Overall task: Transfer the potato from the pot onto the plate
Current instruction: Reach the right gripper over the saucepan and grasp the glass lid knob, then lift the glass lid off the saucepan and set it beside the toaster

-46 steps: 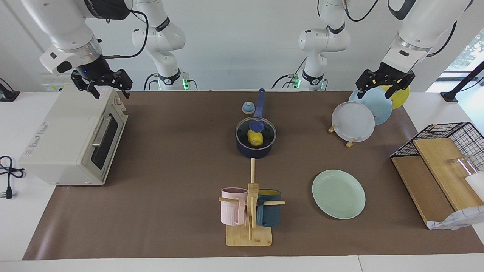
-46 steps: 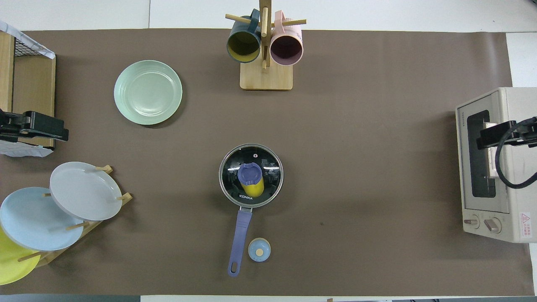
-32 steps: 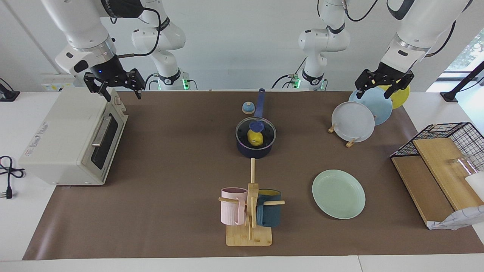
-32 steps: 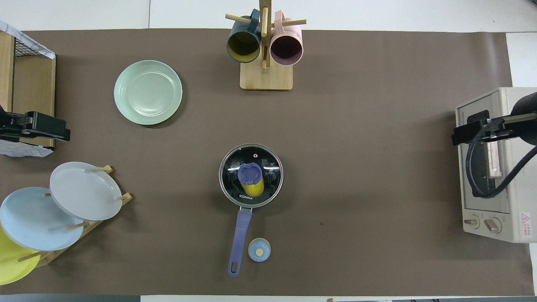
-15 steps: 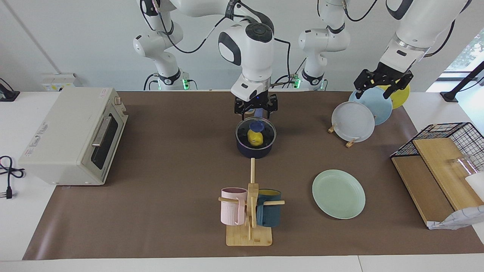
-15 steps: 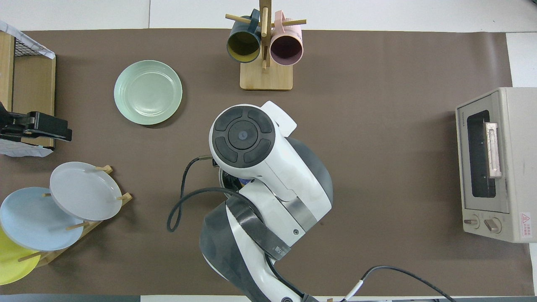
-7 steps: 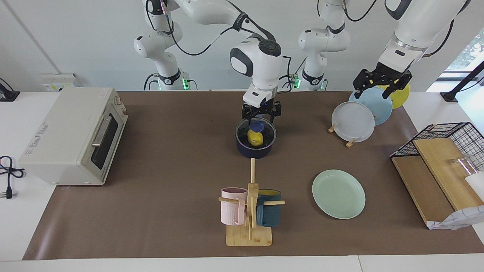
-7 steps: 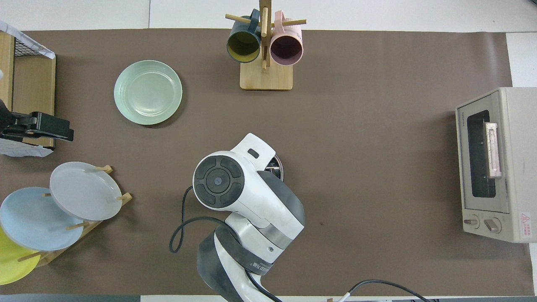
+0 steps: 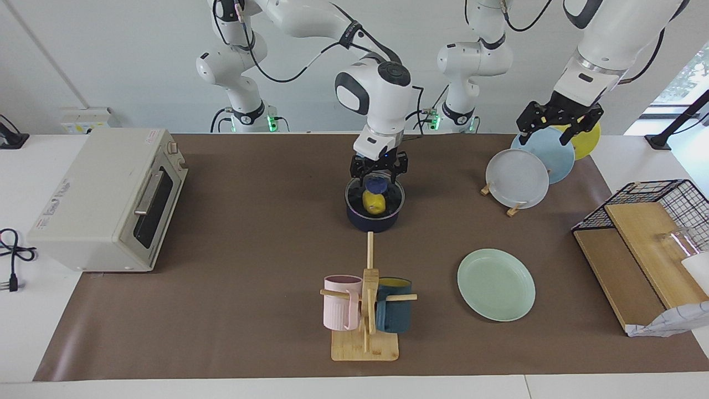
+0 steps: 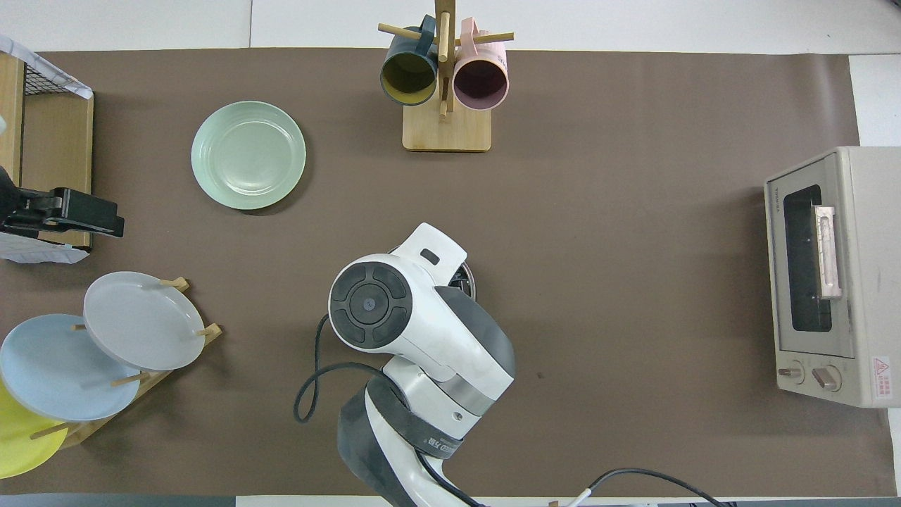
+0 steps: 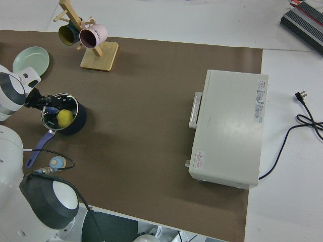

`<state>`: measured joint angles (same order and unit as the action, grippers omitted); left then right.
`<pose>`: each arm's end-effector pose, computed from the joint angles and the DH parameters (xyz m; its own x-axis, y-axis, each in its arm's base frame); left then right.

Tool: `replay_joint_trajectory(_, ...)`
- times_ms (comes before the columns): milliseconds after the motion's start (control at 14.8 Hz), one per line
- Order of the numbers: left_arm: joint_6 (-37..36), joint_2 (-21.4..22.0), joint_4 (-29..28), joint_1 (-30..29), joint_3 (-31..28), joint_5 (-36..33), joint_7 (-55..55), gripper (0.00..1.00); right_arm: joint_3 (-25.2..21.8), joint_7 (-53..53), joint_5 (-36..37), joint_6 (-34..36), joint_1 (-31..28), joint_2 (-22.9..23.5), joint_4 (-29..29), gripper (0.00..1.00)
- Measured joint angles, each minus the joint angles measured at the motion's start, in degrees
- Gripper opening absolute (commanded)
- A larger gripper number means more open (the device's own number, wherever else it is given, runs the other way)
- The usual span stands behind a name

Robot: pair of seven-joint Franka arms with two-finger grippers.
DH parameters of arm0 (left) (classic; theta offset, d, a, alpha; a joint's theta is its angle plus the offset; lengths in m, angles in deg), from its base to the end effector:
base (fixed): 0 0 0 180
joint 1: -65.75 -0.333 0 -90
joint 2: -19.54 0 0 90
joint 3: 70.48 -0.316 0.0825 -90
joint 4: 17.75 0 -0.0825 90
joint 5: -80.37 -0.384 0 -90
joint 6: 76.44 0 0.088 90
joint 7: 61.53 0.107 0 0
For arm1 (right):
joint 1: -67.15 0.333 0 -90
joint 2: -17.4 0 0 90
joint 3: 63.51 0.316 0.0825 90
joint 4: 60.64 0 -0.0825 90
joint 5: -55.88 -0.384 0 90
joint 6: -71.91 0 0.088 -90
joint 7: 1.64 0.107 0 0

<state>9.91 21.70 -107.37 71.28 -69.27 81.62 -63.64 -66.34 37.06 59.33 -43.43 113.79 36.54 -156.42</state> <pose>0.5324 -0.0656 0.6427 0.9964 -0.0821 -0.0201 -0.0817 -0.9965 0.0203 0.4718 0.4519 0.4115 0.9917 0.1184 0.0494 0.1159 -0.9919 0.0511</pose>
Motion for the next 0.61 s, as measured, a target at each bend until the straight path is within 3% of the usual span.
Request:
replay_joint_trajectory(337,0.0,0.0,0.0,0.0,0.0,0.0,0.0,1.0,0.0,-0.02,0.01,-0.01,0.0,-0.38,-0.77,0.79)
replay_joint_trajectory(472,0.0,0.0,0.0,0.0,0.0,0.0,0.0,1.0,-0.02,-0.02,0.01,-0.33,-0.13,-0.5,-0.85,0.71)
replay_joint_trajectory(606,0.0,0.0,0.0,0.0,0.0,0.0,0.0,1.0,-0.02,-0.02,0.01,-0.87,-0.36,-0.53,-0.96,0.58)
